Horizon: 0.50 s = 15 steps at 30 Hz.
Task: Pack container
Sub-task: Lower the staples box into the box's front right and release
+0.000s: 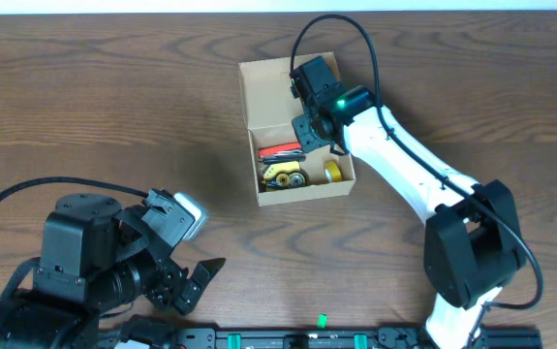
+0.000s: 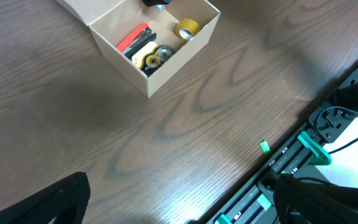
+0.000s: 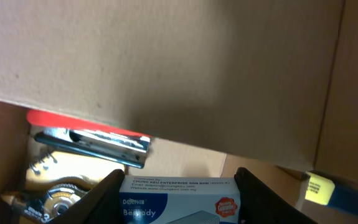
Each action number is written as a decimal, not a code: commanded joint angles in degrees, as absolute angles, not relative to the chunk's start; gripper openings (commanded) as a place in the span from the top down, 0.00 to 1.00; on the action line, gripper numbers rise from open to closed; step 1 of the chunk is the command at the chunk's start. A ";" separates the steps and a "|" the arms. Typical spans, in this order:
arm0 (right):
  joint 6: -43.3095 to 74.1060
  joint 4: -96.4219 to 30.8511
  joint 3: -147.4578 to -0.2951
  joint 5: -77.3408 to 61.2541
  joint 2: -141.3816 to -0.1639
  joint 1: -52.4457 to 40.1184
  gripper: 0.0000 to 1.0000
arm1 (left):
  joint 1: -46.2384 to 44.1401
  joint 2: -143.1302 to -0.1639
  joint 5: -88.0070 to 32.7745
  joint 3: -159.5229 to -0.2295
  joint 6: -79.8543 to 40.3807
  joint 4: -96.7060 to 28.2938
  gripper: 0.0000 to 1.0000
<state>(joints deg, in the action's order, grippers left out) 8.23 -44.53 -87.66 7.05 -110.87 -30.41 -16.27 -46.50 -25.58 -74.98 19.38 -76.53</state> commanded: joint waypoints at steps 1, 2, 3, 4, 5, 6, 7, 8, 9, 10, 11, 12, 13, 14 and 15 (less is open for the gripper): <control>9.43 -43.88 -87.37 7.73 -110.89 -30.81 0.77 | -16.14 -46.44 -26.41 -75.92 19.73 -76.69 0.05; 9.43 -43.70 -87.37 7.73 -110.98 -30.76 0.77 | -16.14 -46.44 -26.44 -75.92 19.75 -76.69 0.05; 9.43 -43.64 -87.37 7.73 -111.11 -30.72 0.77 | -16.14 -46.44 -26.44 -75.92 19.75 -76.69 0.05; 9.45 -43.44 -87.37 7.73 -111.42 -30.68 0.77 | -16.14 -46.44 -26.44 -75.92 19.73 -76.69 0.05; 9.54 -43.40 -87.37 7.75 -111.63 -30.68 0.78 | -16.14 -46.44 -26.44 -75.92 19.73 -76.69 0.05; 9.63 -43.33 -87.37 7.77 -111.87 -30.68 0.77 | -16.14 -46.44 -26.44 -75.92 19.73 -76.69 0.05; 9.63 -43.24 -87.37 7.75 -112.22 -30.68 0.77 | -16.14 -46.44 -26.44 -75.92 19.75 -76.69 0.05; 9.63 -43.24 -87.37 7.77 -112.42 -30.68 0.78 | -16.14 -46.44 -26.44 -75.92 19.73 -76.69 0.05; 9.63 -43.22 -87.37 7.84 -112.64 -30.68 0.78 | -16.14 -46.44 -26.44 -75.92 19.73 -76.69 0.05; 9.65 -43.22 -87.37 8.03 -112.68 -30.68 0.78 | -16.14 -46.44 -26.44 -75.92 19.73 -76.69 0.05; 9.67 -43.13 -87.37 8.43 -112.86 -30.68 0.78 | -16.14 -46.44 -26.44 -75.92 19.73 -76.69 0.05; 9.69 -43.07 -87.37 8.75 -112.86 -30.68 0.78 | -16.14 -46.44 -26.44 -75.92 19.73 -76.69 0.05; 9.87 -43.07 -87.37 9.06 -112.86 -30.68 0.78 | -16.14 -46.44 -26.41 -75.92 19.73 -76.69 0.05; 9.85 -43.05 -87.37 9.08 -112.86 -30.68 0.79 | -16.14 -46.44 -26.44 -75.92 19.73 -76.69 0.05; 9.87 -43.05 -87.37 9.10 -112.86 -30.68 0.79 | -16.14 -46.44 -26.44 -75.92 19.73 -76.69 0.05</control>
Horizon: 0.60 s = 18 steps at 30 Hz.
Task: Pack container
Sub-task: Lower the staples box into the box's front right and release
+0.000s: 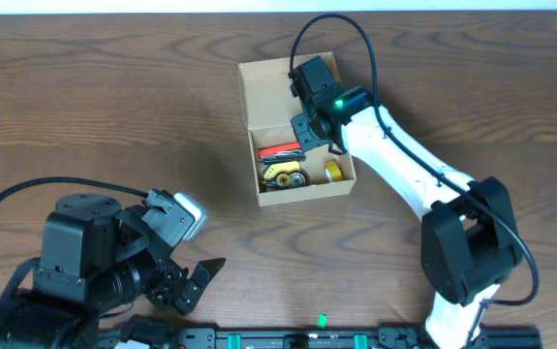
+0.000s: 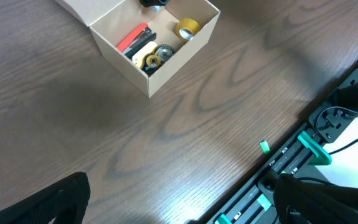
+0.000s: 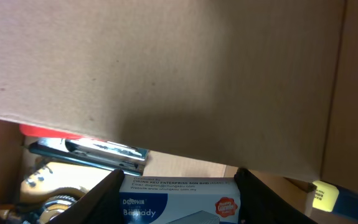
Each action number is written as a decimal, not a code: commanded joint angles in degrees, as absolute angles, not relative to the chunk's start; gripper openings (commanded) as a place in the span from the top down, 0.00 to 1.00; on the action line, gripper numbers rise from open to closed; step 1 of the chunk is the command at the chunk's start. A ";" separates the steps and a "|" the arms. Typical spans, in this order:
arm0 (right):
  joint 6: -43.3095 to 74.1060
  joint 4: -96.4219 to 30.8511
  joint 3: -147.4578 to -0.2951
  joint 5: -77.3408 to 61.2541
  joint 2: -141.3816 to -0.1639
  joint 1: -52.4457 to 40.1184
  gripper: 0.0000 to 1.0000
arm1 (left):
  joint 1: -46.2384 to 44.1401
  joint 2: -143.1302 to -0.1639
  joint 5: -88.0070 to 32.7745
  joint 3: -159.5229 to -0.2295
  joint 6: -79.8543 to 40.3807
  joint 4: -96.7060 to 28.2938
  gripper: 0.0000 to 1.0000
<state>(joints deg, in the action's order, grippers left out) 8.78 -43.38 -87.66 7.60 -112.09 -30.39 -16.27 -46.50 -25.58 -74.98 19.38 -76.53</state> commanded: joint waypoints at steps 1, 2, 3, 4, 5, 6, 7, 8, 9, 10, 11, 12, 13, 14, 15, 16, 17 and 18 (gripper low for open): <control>10.20 -43.07 -87.37 9.37 -112.86 -30.68 0.80 | -16.14 -46.44 -26.41 -75.92 19.73 -76.69 0.05; 10.76 -43.13 -87.37 9.76 -112.86 -30.68 0.80 | -16.14 -46.44 -26.44 -75.92 19.73 -76.69 0.05; 10.83 -43.27 -87.37 9.76 -112.86 -30.65 0.80 | -16.14 -46.44 -26.44 -75.92 19.75 -76.69 0.05; 10.92 -43.46 -87.37 9.78 -112.86 -30.65 0.80 | -16.14 -46.44 -26.41 -75.92 19.73 -76.69 0.05; 10.94 -43.55 -87.37 9.80 -112.86 -30.65 0.81 | -16.14 -46.44 -26.44 -75.92 19.73 -76.69 0.05; 11.14 -43.70 -87.37 9.98 -112.86 -30.65 0.81 | -16.14 -46.44 -26.44 -75.92 19.75 -76.69 0.05; 11.81 -43.90 -87.37 10.55 -112.86 -30.65 0.81 | -16.14 -46.44 -26.41 -75.92 19.73 -76.69 0.05; 12.43 -44.07 -87.37 10.92 -112.86 -30.65 0.81 | -16.14 -46.44 -26.41 -75.92 19.73 -76.69 0.05; 12.88 -44.14 -87.37 11.07 -112.86 -30.65 0.81 | -16.14 -46.44 -26.41 -75.92 19.73 -76.69 0.05; 13.15 -44.14 -87.37 11.11 -112.86 -30.68 0.81 | -16.14 -46.44 -26.44 -75.92 19.73 -76.69 0.05; 13.30 -44.14 -87.37 11.16 -112.86 -30.68 0.81 | -16.14 -46.44 -26.41 -75.92 19.73 -76.69 0.05; 13.30 -44.12 -87.37 11.14 -112.86 -30.68 0.82 | -16.14 -46.44 -26.44 -75.92 19.73 -76.69 0.05; 13.30 -44.07 -87.37 11.16 -112.86 -30.68 0.82 | -16.14 -46.44 -26.44 -75.92 19.73 -76.69 0.05; 13.28 -44.07 -87.37 11.20 -112.86 -30.68 0.81 | -16.14 -46.44 -26.44 -75.92 19.73 -76.69 0.05; 13.26 -44.07 -87.37 11.18 -112.86 -30.68 0.81 | -16.14 -46.44 -26.44 -75.92 19.73 -76.69 0.05; 13.28 -44.07 -87.37 11.18 -112.86 -30.68 0.81 | -16.14 -46.44 -26.44 -75.92 19.73 -76.69 0.05; 13.26 -44.07 -87.37 11.18 -112.86 -30.68 0.81 | -16.14 -46.44 -26.44 -75.92 19.73 -76.69 0.05; 13.26 -44.07 -87.37 11.18 -112.86 -30.68 0.81 | -16.14 -46.44 -26.44 -75.92 19.73 -76.69 0.05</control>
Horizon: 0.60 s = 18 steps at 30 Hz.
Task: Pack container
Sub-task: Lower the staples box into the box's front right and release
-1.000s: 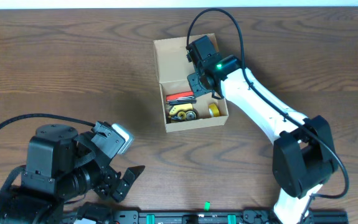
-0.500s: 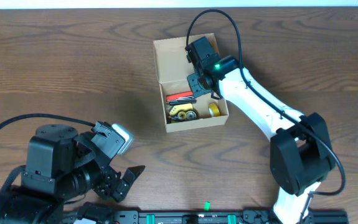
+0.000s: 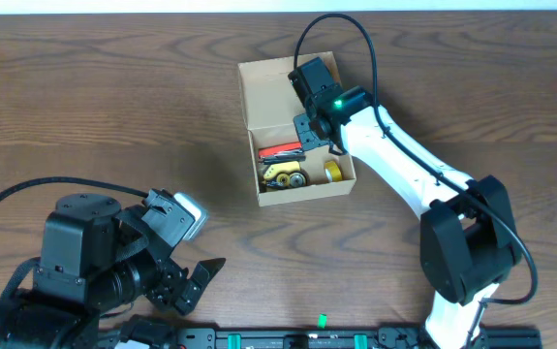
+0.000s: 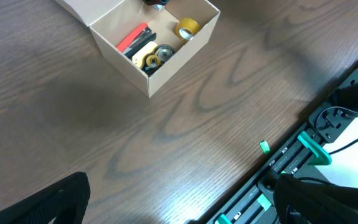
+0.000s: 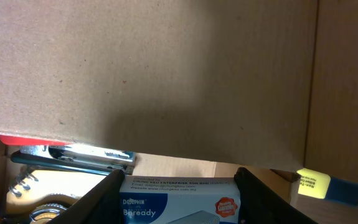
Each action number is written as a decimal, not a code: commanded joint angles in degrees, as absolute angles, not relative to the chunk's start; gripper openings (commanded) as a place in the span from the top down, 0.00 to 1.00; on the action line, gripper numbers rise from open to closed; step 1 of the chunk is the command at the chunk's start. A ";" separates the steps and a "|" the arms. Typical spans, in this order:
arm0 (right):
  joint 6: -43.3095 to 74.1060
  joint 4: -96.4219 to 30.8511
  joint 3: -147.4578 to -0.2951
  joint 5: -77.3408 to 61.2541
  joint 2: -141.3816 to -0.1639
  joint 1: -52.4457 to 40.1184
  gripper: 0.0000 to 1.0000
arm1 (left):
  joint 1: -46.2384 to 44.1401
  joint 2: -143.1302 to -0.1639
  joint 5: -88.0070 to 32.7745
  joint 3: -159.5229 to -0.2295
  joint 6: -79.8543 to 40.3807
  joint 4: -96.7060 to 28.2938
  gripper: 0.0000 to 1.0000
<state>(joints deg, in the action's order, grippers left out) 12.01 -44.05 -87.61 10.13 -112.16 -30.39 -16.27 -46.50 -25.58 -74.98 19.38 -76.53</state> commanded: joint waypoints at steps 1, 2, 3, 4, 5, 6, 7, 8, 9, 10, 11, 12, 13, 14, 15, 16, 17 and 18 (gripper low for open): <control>13.28 -44.07 -87.37 11.18 -112.86 -30.68 0.81 | -16.14 -46.44 -26.41 -75.92 19.73 -76.69 0.05; 13.28 -44.07 -87.37 11.16 -112.86 -30.68 0.80 | -16.14 -46.44 -26.44 -75.92 19.73 -76.69 0.05; 13.26 -44.07 -87.37 11.16 -112.86 -30.68 0.78 | -16.14 -46.44 -26.44 -75.92 19.73 -76.69 0.05; 13.28 -44.05 -87.37 11.16 -112.86 -30.68 0.77 | -16.14 -46.44 -26.44 -75.92 19.73 -76.69 0.05; 13.28 -44.05 -87.37 11.16 -112.86 -30.68 0.75 | -16.14 -46.44 -26.44 -75.92 19.73 -76.69 0.05; 13.28 -44.03 -87.37 11.16 -112.86 -30.68 0.71 | -16.14 -46.44 -26.44 -75.92 19.73 -76.69 0.05; 13.28 -44.03 -87.37 11.18 -112.86 -30.68 0.67 | -16.14 -46.44 -26.44 -75.92 19.75 -76.69 0.05; 13.28 -44.03 -87.37 11.18 -112.86 -30.68 0.64 | -16.14 -46.44 -26.44 -75.92 19.73 -76.69 0.05; 13.28 -44.03 -87.37 11.16 -112.86 -30.68 0.63 | -16.14 -46.44 -26.44 -75.92 19.73 -76.69 0.05; 13.28 -44.03 -87.37 11.16 -112.86 -30.68 0.62 | -16.14 -46.44 -26.41 -75.92 19.73 -76.69 0.05; 13.26 -44.05 -87.37 11.18 -112.86 -30.68 0.60 | -16.14 -46.44 -26.44 -75.92 19.73 -76.69 0.05; 13.26 -44.05 -87.37 11.18 -112.86 -30.68 0.58 | -16.14 -46.44 -26.44 -75.92 19.73 -76.69 0.05; 13.26 -44.05 -87.37 11.16 -112.86 -30.68 0.56 | -16.14 -46.44 -26.44 -75.92 19.73 -76.66 0.05; 13.26 -44.05 -87.37 11.18 -112.86 -30.68 0.54 | -16.14 -46.44 -26.44 -75.92 19.73 -76.69 0.05; 13.26 -44.07 -87.37 11.16 -112.86 -30.68 0.53 | -16.14 -46.44 -26.44 -75.92 19.73 -76.69 0.05; 13.26 -44.10 -87.37 11.16 -112.86 -30.68 0.52 | -16.14 -46.44 -26.44 -75.92 19.73 -76.69 0.05; 13.26 -44.12 -87.37 11.16 -112.86 -30.68 0.51 | -16.14 -46.44 -26.44 -75.92 19.73 -76.69 0.05; 13.26 -44.10 -87.37 11.18 -112.86 -30.68 0.48 | -16.14 -46.44 -26.44 -75.92 19.73 -76.69 0.05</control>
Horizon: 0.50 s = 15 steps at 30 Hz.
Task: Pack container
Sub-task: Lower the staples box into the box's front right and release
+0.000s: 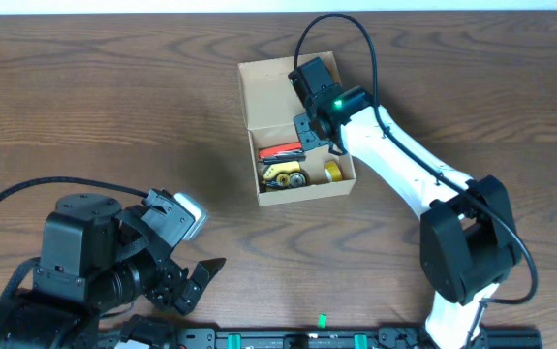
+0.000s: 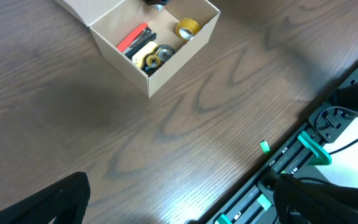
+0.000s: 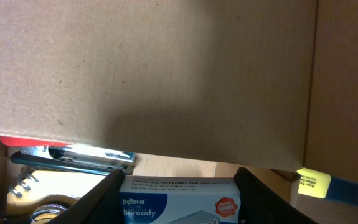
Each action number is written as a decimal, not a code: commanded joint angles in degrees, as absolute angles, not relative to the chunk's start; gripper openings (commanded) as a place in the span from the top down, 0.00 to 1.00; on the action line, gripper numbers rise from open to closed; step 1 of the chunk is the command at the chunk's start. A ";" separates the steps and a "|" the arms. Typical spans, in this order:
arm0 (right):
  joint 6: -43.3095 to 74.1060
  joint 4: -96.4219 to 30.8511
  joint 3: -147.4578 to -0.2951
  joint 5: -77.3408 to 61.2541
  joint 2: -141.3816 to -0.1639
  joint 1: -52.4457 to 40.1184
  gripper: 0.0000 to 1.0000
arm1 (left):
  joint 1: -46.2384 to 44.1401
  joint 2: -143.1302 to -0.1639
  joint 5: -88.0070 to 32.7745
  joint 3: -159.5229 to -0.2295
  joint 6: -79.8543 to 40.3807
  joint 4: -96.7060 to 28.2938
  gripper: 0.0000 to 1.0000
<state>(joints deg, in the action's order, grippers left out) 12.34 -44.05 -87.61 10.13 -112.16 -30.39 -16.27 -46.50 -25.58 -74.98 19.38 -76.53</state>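
Note:
An open cardboard carton (image 1: pixel 307 195) stands on the wooden table, its lid (image 1: pixel 273 92) folded back. Inside lie a red-handled tool (image 1: pixel 280 151), a yellow tape dispenser (image 1: pixel 283 175) and a yellow tape roll (image 1: pixel 332 172). My right gripper (image 1: pixel 315 118) reaches into the carton's back right corner. It is shut on a blue and white staple box (image 3: pixel 179 198) held between its fingers (image 3: pixel 104 194), close to the lid's inner face. A metal stapler (image 3: pixel 73 157) lies just beyond. My left gripper (image 2: pixel 185 208) hangs open and empty over the table's near left.
A black rail with green clips (image 2: pixel 264 147) runs along the table's front edge. A small yellow and blue item (image 3: pixel 325 186) sits by the carton's right wall. The right arm's cable arcs over the table behind the carton.
My right gripper held the staple box inside the carton at every moment. Between the first two moments the stapler and red tool slid left in the right wrist view, so the gripper shifted slightly; since then it has stayed still. The left arm never moved.

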 commanded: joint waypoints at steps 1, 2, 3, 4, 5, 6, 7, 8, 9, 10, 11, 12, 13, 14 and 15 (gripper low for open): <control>13.26 -44.10 -87.37 11.18 -112.86 -30.68 0.46 | -16.14 -46.44 -26.44 -75.92 19.73 -76.69 0.05; 13.26 -44.10 -87.37 11.18 -112.86 -30.68 0.44 | -16.14 -46.44 -26.41 -75.92 19.73 -76.69 0.05; 13.26 -44.10 -87.37 11.18 -112.86 -30.68 0.43 | -16.14 -46.44 -26.44 -75.92 19.73 -76.69 0.05; 13.26 -44.12 -87.37 11.18 -112.86 -30.68 0.43 | -16.14 -46.44 -26.44 -75.92 19.73 -76.69 0.05; 13.26 -44.12 -87.37 11.18 -112.86 -30.68 0.42 | -16.14 -46.44 -26.44 -75.92 19.73 -76.69 0.05; 13.26 -44.12 -87.37 11.18 -112.86 -30.68 0.39 | -16.14 -46.44 -26.41 -75.92 19.73 -76.69 0.05; 13.26 -44.10 -87.37 11.18 -112.86 -30.68 0.37 | -16.14 -46.44 -26.44 -75.92 19.73 -76.69 0.05; 13.26 -44.10 -87.37 11.18 -112.86 -30.68 0.35 | -16.14 -46.44 -26.44 -75.92 19.73 -76.69 0.05; 13.26 -44.10 -87.37 11.18 -112.86 -30.68 0.34 | -16.14 -46.44 -26.44 -75.92 19.73 -76.69 0.05; 13.26 -44.10 -87.37 11.18 -112.86 -30.68 0.34 | -16.14 -46.44 -26.41 -75.92 19.73 -76.69 0.05; 13.26 -44.10 -87.37 11.18 -112.86 -30.68 0.33 | -16.14 -46.44 -26.44 -75.92 19.75 -76.69 0.05; 13.26 -44.10 -87.37 11.18 -112.86 -30.68 0.34 | -16.14 -46.44 -26.44 -75.92 19.73 -76.69 0.05; 13.26 -44.10 -87.37 11.18 -112.86 -30.68 0.33 | -16.14 -46.44 -26.44 -75.92 19.73 -76.69 0.05; 13.26 -44.12 -87.37 11.18 -112.86 -30.68 0.33 | -16.14 -46.44 -26.41 -75.92 19.73 -76.69 0.05; 13.26 -44.12 -87.37 11.18 -112.86 -30.68 0.33 | -16.14 -46.44 -26.44 -75.92 19.73 -76.69 0.05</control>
